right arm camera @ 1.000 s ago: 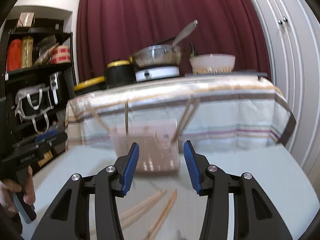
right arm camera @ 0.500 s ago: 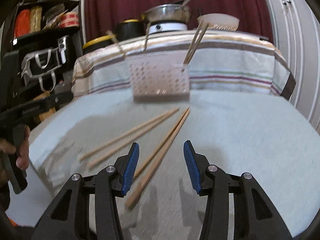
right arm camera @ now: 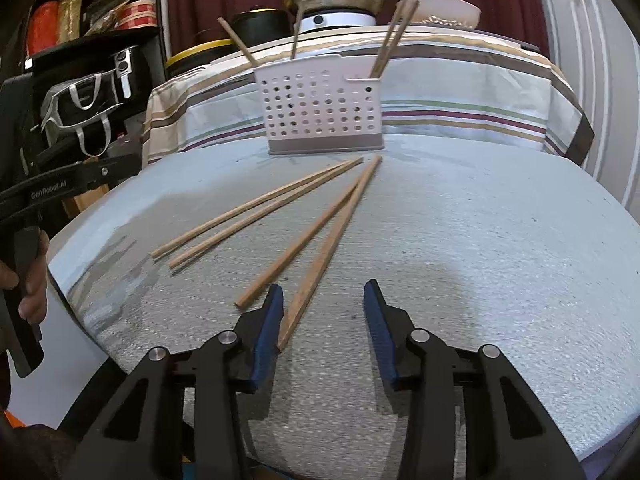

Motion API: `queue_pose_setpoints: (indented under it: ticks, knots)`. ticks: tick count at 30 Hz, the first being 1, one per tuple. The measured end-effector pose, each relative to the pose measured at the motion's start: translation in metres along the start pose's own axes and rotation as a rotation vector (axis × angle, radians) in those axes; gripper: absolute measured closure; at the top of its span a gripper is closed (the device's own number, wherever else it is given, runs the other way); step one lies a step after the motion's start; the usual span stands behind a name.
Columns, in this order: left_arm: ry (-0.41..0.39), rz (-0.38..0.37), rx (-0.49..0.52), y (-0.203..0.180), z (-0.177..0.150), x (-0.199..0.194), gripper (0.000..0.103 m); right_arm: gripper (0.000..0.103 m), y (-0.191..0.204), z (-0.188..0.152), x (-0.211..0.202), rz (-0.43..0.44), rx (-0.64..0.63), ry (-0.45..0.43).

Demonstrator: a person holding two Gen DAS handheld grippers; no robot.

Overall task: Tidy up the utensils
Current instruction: 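Move both open tools back down to the remaining chopsticks, then close the right tool on a chopstick while the left tool grasps another chopstick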

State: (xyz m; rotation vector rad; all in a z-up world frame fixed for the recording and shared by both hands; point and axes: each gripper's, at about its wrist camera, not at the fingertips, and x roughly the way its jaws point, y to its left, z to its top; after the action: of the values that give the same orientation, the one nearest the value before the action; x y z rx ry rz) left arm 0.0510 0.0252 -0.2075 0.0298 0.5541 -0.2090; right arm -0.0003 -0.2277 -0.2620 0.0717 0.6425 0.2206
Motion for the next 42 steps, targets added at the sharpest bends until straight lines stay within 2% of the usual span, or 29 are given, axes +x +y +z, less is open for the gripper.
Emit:
queue_pose_setpoints:
  ticks: [4, 16, 23, 25, 34, 38, 39, 41, 42]
  knots:
    - [0.016, -0.01, 0.004, -0.003, -0.004, 0.006, 0.037, 0.066, -0.005, 0.0, -0.002, -0.01, 0.013, 0.001]
    - [0.053, -0.046, 0.015, -0.009, -0.018, 0.013, 0.037, 0.092, -0.018, 0.002, -0.004, -0.018, 0.035, 0.01]
    - [0.066, -0.081, 0.024, -0.013, -0.028, 0.015, 0.039, 0.095, -0.029, 0.005, -0.009, -0.044, 0.043, -0.003]
    - [0.075, -0.087, 0.032, -0.015, -0.032, 0.017, 0.04, 0.095, -0.03, 0.005, -0.009, -0.048, 0.042, -0.006]
    - [0.107, -0.078, 0.029, -0.019, -0.05, 0.03, 0.061, 0.095, -0.026, 0.002, -0.008, -0.04, 0.03, -0.012]
    - [0.085, -0.058, 0.048, -0.024, -0.054, 0.029, 0.063, 0.095, -0.026, 0.0, -0.005, -0.034, 0.036, -0.005]
    - [0.08, -0.054, 0.052, -0.025, -0.054, 0.029, 0.068, 0.095, -0.026, 0.0, -0.005, -0.035, 0.038, -0.008]
    - [0.073, -0.054, 0.055, -0.027, -0.055, 0.029, 0.069, 0.094, -0.027, 0.0, -0.005, -0.032, 0.04, -0.011]
    - [0.072, -0.057, 0.054, -0.027, -0.055, 0.029, 0.074, 0.093, -0.027, 0.0, -0.005, -0.032, 0.041, -0.013]
